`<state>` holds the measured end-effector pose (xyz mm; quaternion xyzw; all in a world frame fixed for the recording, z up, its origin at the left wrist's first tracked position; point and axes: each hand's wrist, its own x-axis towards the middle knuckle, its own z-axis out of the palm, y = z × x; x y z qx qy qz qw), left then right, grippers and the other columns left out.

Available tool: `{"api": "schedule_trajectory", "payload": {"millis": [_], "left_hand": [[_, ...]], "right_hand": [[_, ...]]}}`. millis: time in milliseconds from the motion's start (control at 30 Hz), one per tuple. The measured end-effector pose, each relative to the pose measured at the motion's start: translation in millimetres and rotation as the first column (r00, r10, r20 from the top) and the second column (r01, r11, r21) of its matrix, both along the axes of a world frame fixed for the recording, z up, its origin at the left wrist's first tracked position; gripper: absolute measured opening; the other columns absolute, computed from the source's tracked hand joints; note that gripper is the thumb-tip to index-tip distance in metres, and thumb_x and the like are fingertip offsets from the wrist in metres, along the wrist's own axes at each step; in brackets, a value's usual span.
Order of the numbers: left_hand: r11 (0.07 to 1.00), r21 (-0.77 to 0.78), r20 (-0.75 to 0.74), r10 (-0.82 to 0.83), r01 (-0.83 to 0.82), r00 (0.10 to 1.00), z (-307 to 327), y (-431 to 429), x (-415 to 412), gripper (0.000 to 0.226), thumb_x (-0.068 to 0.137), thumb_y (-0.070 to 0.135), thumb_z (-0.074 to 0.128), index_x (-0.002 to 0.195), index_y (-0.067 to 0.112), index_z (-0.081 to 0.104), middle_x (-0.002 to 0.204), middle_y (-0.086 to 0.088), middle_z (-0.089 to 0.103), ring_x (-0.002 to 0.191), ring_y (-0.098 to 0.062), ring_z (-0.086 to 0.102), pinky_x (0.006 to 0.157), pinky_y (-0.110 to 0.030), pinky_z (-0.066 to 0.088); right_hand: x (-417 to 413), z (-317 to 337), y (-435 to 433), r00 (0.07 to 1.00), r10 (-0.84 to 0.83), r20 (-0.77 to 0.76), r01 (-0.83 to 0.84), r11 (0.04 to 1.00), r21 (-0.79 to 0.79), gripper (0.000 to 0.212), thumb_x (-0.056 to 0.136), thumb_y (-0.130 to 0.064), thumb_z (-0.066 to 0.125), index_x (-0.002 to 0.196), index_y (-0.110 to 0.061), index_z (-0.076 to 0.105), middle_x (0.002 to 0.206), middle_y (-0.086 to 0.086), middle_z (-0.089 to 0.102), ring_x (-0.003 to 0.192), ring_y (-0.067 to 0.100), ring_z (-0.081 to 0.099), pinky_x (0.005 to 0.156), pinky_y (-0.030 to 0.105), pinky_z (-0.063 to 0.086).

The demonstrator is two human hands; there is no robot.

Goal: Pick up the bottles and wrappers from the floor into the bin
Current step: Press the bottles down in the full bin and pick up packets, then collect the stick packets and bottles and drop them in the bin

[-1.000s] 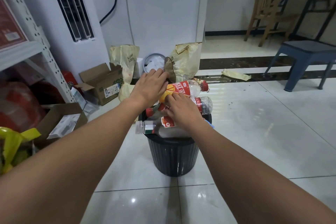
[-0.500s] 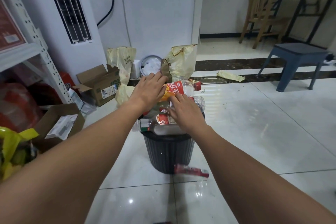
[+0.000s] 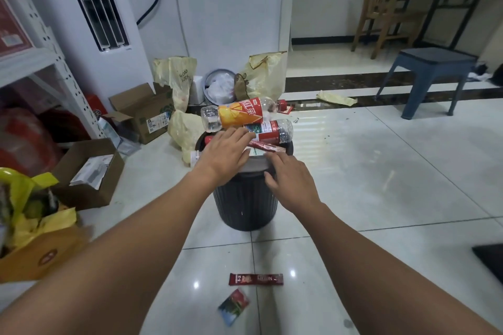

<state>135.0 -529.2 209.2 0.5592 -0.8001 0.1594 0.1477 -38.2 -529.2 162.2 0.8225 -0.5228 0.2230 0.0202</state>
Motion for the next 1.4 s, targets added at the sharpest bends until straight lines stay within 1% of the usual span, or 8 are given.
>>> {"api": "schedule_trajectory", "payload": {"millis": [133,233,533,700,933,1100,1267,1400], "left_hand": [[0.998,0.066,-0.071,0.003,0.001,0.997,-29,21,-19,0.044,0.094,0.023,0.045,0.137,0.015,0.042,0.139,-0.002,0.046,0.129,-0.020,0.039,0.108,-0.034,0.028],[0.997,0.078,-0.096,-0.018,0.025,0.995,-51,38,-30,0.045,0.094,0.025,0.047,0.138,0.017,0.042,0.140,0.000,0.046,0.129,-0.018,0.039,0.109,-0.032,0.026],[0.972,0.236,-0.049,-0.007,0.018,0.999,-135,66,-45,0.052,0.093,0.037,0.047,0.142,0.022,0.035,0.145,0.004,0.040,0.132,-0.015,0.036,0.110,-0.031,0.025],[0.920,0.392,-0.047,0.018,0.002,0.999,-171,66,-57,0.055,0.094,0.043,0.045,0.143,0.024,0.031,0.147,0.004,0.036,0.132,-0.016,0.032,0.110,-0.032,0.023],[0.860,0.509,-0.002,-0.022,0.020,1.000,-229,67,-71,0.056,0.090,0.043,0.049,0.139,0.022,0.032,0.142,0.002,0.039,0.123,-0.021,0.039,0.104,-0.034,0.028],[0.756,0.653,0.058,0.023,-0.056,0.998,-258,68,-64,0.070,0.086,0.062,0.044,0.142,0.024,0.026,0.147,0.002,0.032,0.128,-0.023,0.034,0.108,-0.038,0.025],[0.739,0.666,0.161,-0.002,-0.107,0.987,-280,69,-60,0.066,0.089,0.047,0.051,0.142,0.021,0.023,0.143,-0.003,0.031,0.127,-0.024,0.034,0.105,-0.040,0.027],[0.745,0.659,0.190,-0.039,-0.098,0.981,-289,71,-63,0.053,0.090,0.034,0.051,0.135,0.019,0.030,0.132,-0.004,0.037,0.118,-0.024,0.038,0.097,-0.039,0.033]], "right_hand": [[-11,-16,18,0.998,-0.061,-0.008,0.061,0.996,0.065,0.050,0.094,-0.037,0.047,0.140,-0.022,0.039,0.139,-0.001,0.046,0.118,0.021,0.049,0.100,0.035,0.036],[-21,-27,30,0.996,-0.084,-0.026,0.086,0.991,0.100,0.055,0.093,-0.038,0.046,0.144,-0.023,0.034,0.145,-0.002,0.040,0.124,0.021,0.045,0.105,0.036,0.032],[-54,-70,45,0.984,-0.121,-0.128,0.141,0.976,0.164,0.061,0.090,-0.041,0.049,0.146,-0.026,0.028,0.150,0.001,0.033,0.131,0.024,0.039,0.109,0.039,0.026],[-57,-95,46,0.968,-0.072,-0.241,0.121,0.973,0.196,0.065,0.091,-0.044,0.047,0.148,-0.026,0.023,0.153,0.001,0.027,0.133,0.025,0.035,0.110,0.040,0.023],[-50,-130,48,0.970,-0.077,-0.232,0.136,0.958,0.253,0.064,0.092,-0.046,0.045,0.148,-0.026,0.021,0.154,0.002,0.025,0.133,0.026,0.034,0.110,0.042,0.022],[-55,-155,51,0.969,-0.119,-0.218,0.188,0.925,0.329,0.065,0.092,-0.043,0.044,0.149,-0.027,0.017,0.154,0.002,0.022,0.134,0.026,0.031,0.112,0.043,0.019],[-65,-180,52,0.959,-0.145,-0.245,0.229,0.904,0.360,0.066,0.091,-0.043,0.044,0.149,-0.027,0.017,0.154,0.000,0.021,0.135,0.025,0.030,0.112,0.041,0.018],[-67,-192,51,0.954,-0.158,-0.256,0.246,0.900,0.361,0.066,0.090,-0.043,0.045,0.149,-0.027,0.018,0.153,0.000,0.023,0.133,0.024,0.032,0.111,0.040,0.020]]}}
